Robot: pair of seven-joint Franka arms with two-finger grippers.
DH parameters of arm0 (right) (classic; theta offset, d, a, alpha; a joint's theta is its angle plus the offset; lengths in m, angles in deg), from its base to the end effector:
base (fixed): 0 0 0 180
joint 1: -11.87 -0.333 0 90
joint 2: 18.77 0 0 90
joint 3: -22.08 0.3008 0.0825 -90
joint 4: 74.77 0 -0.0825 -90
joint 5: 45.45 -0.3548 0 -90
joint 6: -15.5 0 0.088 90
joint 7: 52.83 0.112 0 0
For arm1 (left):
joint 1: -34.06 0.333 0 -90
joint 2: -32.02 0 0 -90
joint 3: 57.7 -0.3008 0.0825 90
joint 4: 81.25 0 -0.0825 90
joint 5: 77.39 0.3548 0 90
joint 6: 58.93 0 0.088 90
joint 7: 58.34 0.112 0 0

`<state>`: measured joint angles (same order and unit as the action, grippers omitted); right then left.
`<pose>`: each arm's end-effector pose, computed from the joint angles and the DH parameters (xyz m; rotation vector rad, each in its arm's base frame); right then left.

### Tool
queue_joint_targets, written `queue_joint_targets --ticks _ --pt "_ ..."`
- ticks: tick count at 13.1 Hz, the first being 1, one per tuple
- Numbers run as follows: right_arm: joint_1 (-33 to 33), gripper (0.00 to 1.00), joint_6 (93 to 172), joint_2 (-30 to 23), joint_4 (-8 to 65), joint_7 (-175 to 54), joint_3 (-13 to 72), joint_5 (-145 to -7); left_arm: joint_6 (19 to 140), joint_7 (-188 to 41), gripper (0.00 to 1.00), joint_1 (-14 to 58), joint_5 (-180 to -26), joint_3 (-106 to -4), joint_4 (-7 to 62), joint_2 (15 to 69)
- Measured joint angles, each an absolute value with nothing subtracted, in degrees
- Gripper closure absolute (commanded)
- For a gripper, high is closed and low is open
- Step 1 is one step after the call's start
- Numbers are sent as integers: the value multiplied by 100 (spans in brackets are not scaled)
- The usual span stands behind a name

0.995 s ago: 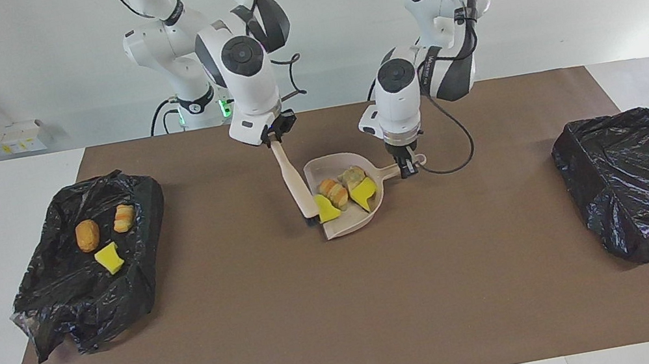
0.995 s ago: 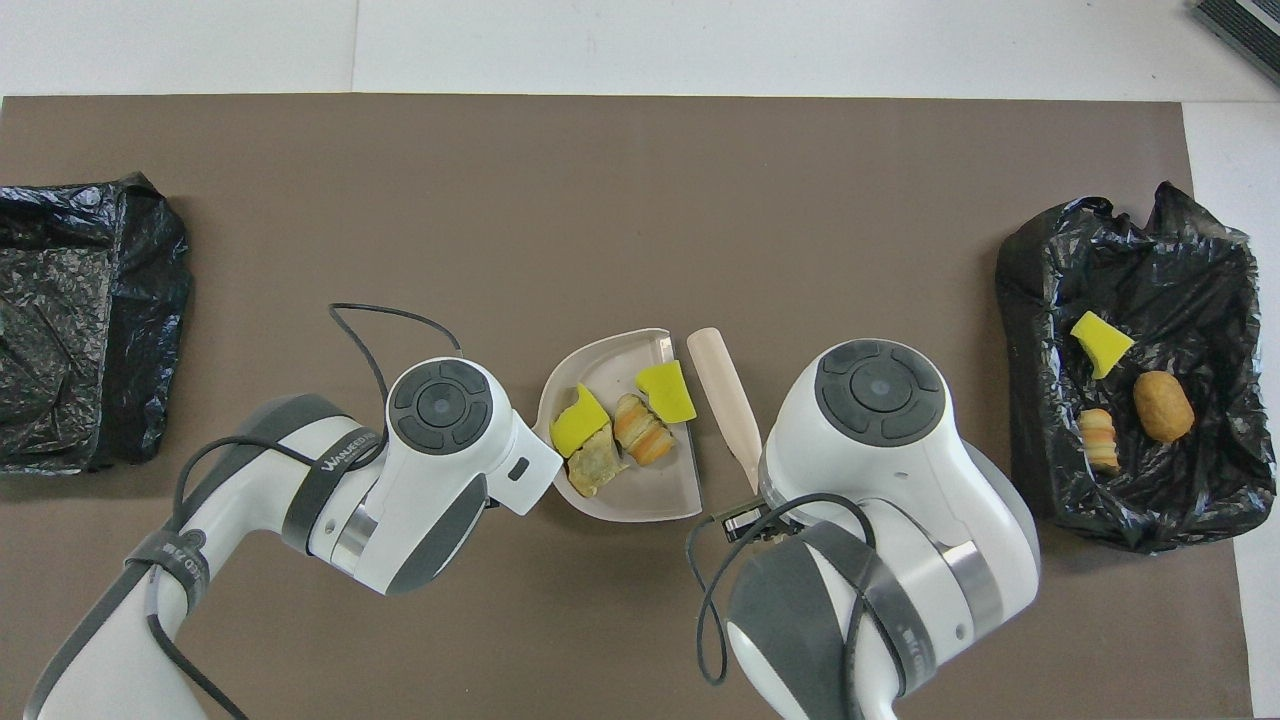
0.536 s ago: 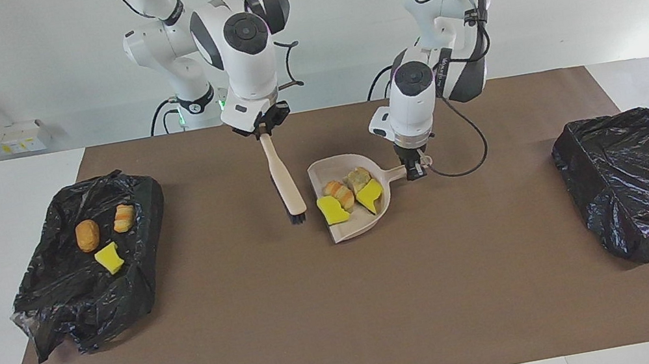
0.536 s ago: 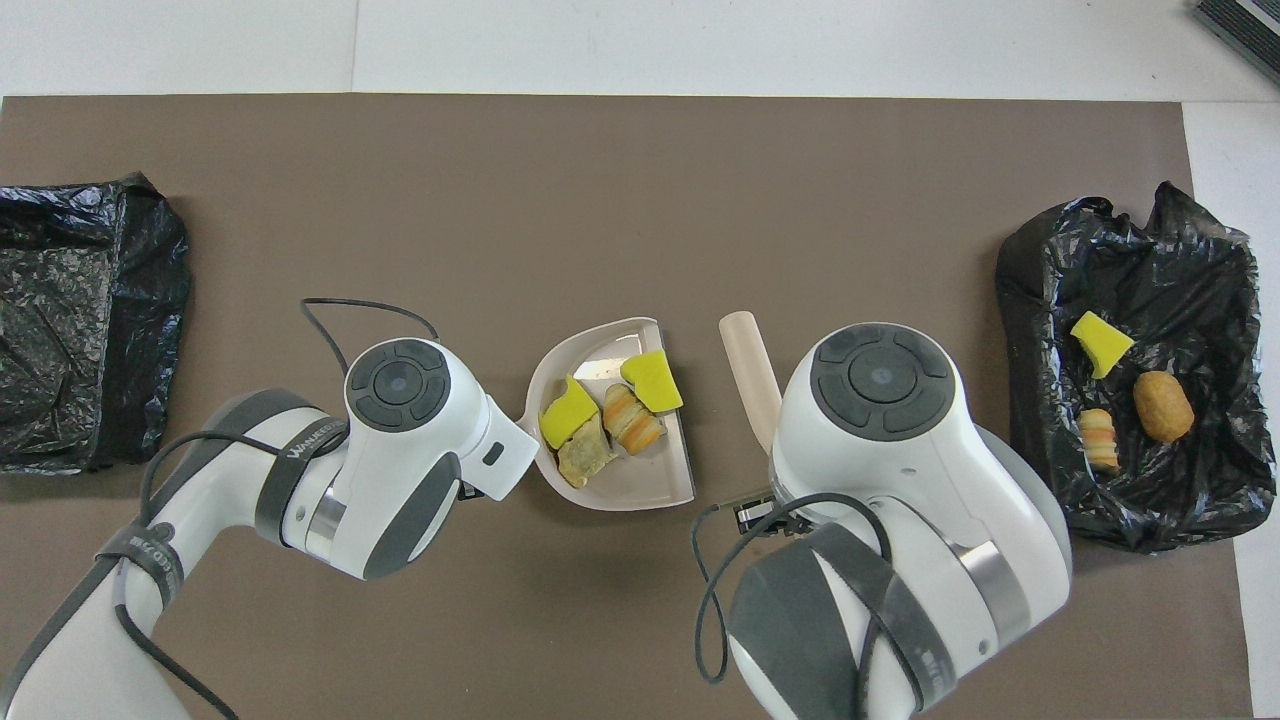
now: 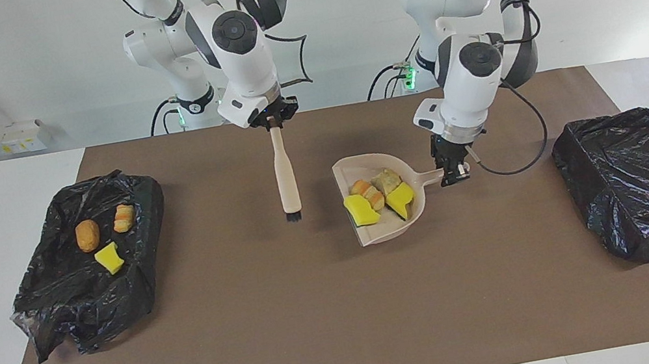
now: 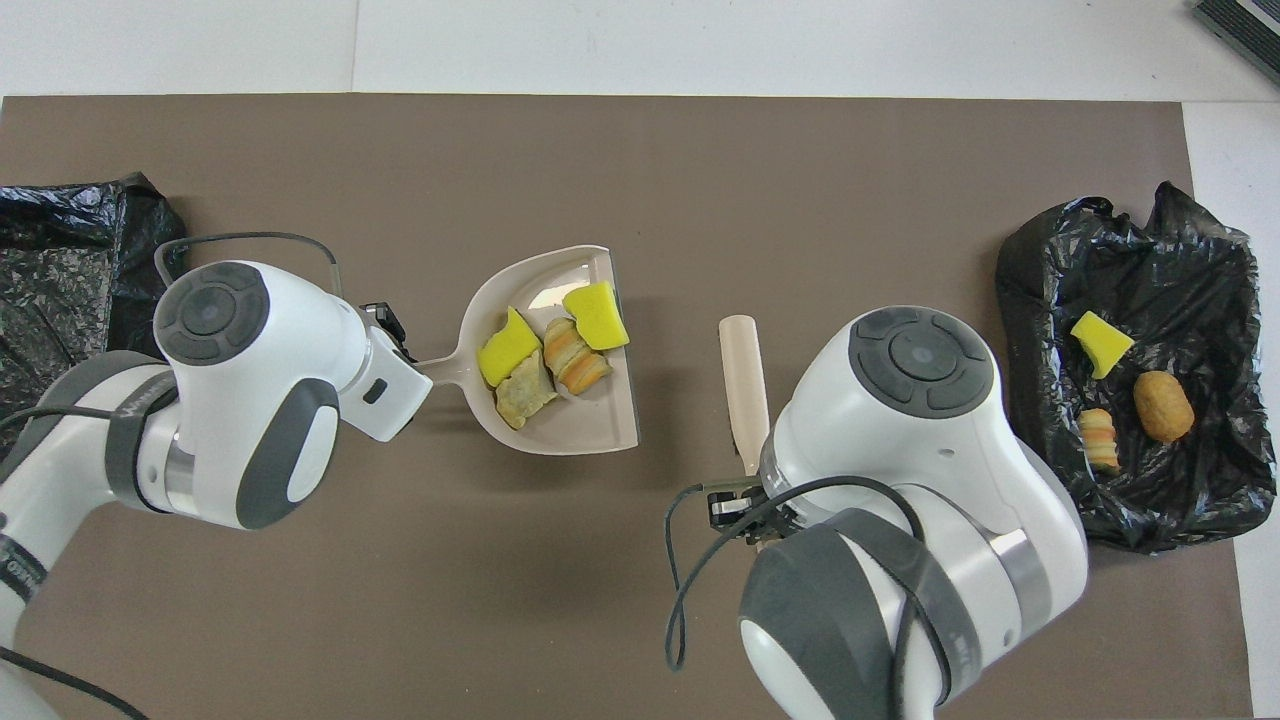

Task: Sweep and dump trash in bin
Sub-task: 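Carry the loaded dustpan with the left gripper over the nearby trash bin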

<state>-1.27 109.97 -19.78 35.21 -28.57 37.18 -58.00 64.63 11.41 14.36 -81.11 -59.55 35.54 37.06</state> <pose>0.4273 0.2560 0.4694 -3.0256 -0.0359 0.4879 0.5177 -0.1700 0.3992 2.2799 -2.1112 0.0775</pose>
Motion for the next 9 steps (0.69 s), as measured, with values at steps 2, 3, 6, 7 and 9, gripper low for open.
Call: queue_joint_targets --ticks 2,3,6,7,9 --pt "-184 100 11347 -1972 3668 -2603 3744 -5962 5916 1578 100 1792 -8294 -5964 3064 3685" --pt "-301 100 11567 -1963 3792 -2421 3754 -6043 5642 1838 100 1996 -8398 -5966 2801 3685" --pt "-867 100 12362 -1857 4180 -1771 3779 -6087 5011 2648 100 2742 -8488 -5973 2193 3724" --pt "-1042 100 12623 -1794 4277 -1599 3785 -6087 4872 2949 100 3006 -8493 -5976 2055 3745" --pt "-1253 100 12968 -1636 4363 -1432 3792 -6088 4592 3541 100 3513 -8494 -5981 1775 3838"
